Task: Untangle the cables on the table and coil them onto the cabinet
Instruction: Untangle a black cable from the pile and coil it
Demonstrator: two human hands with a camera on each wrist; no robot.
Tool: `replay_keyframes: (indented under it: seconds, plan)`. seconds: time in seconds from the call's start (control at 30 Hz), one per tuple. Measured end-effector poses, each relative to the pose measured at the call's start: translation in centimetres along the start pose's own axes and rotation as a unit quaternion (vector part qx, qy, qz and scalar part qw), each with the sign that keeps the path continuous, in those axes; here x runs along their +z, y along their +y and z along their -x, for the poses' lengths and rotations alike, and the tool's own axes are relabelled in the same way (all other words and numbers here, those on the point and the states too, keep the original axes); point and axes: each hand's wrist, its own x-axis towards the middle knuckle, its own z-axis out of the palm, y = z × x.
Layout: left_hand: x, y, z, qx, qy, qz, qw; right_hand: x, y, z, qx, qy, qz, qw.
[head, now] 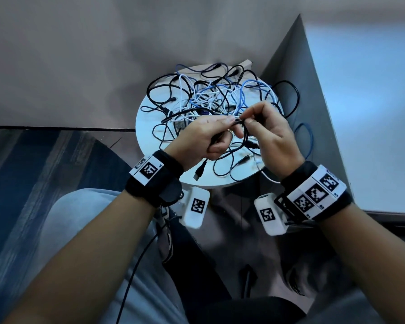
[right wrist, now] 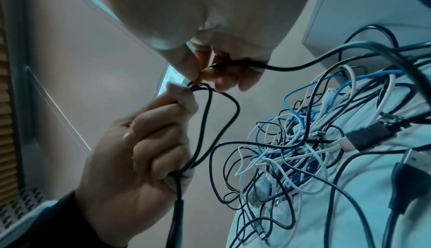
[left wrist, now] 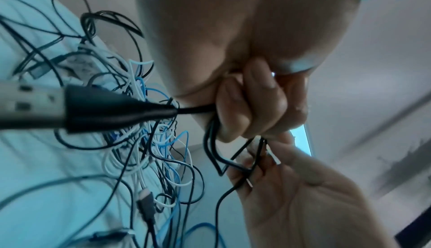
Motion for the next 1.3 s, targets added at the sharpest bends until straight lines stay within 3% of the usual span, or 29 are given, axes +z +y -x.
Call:
replay_keyframes:
  seconds: [0.1, 0.2, 0.33, 0.43, 0.5, 0.57, 0.67, 0.73, 0.8, 0.87, 0.93, 0.97, 1.03, 1.13, 1.3]
  plan:
    - [0.1, 0.3, 0.1, 0.012, -0.017, 0.099, 0.995, 0.2, 0.7, -0.1, 0.002, 0.018, -0.008, 1.0]
    - [0.0, 0.9, 0.2, 0.042, -0.01, 0.168, 0.985, 0.4, 1.7, 0.0, 0.059, 0.013, -0.032, 0.998]
    - [-0.3, 1.5, 0.3, 0.09, 0.061, 0.204, 0.973, 1.0, 1.9, 0.8, 0.159, -0.091, 0.009, 0.983]
    - [-0.3, 0.9, 0.0, 0.11, 0.11, 0.183, 0.971, 1.9, 1.0, 1.2, 0.179, -0.138, -0.011, 0.974]
    - [-0.1, 0.3, -0.2, 0.118, 0.146, 0.113, 0.976, 2.4, 0.3, 1.2, 0.201, -0.158, -0.049, 0.966]
    - [-0.1, -0.3, -0.2, 0.138, 0.171, -0.063, 0.973, 2.4, -0.1, 1.3, 0.236, -0.179, -0.078, 0.952]
    - [0.0, -1.4, -0.2, 0.126, 0.177, -0.376, 0.901, 2.1, -0.3, 1.3, 0.217, -0.193, 0.041, 0.956]
    - [-0.3, -1.7, -0.3, 0.086, 0.171, -0.453, 0.871, 1.5, -0.3, 1.2, 0.173, -0.157, 0.131, 0.963]
    - [-0.7, -1.7, -0.4, 0.052, 0.147, -0.462, 0.873, 0.8, -0.5, 0.9, 0.135, -0.101, 0.138, 0.976]
    - [-0.7, -1.4, -0.4, 0.024, 0.112, -0.389, 0.914, 0.5, -0.8, 0.6, 0.088, -0.06, 0.107, 0.989]
    - [-0.3, -0.8, -0.3, -0.002, 0.081, -0.225, 0.971, 0.3, -0.8, 0.4, 0.042, -0.027, 0.071, 0.996]
    - [-0.1, -0.4, -0.2, -0.01, 0.069, -0.148, 0.987, 0.2, -0.8, 0.4, 0.02, -0.009, 0.07, 0.997]
    - [0.1, 0.1, -0.2, -0.009, 0.05, -0.047, 0.998, 0.0, -0.5, 0.3, -0.009, 0.016, 0.09, 0.996]
    - [0.1, 0.3, 0.1, 0.001, 0.004, 0.075, 0.997, 0.0, -0.6, 0.2, 0.013, -0.02, 0.041, 0.999]
    - [0.2, 0.2, 0.3, -0.02, -0.015, 0.159, 0.987, -0.2, -1.3, 0.0, 0.018, -0.049, 0.04, 0.998]
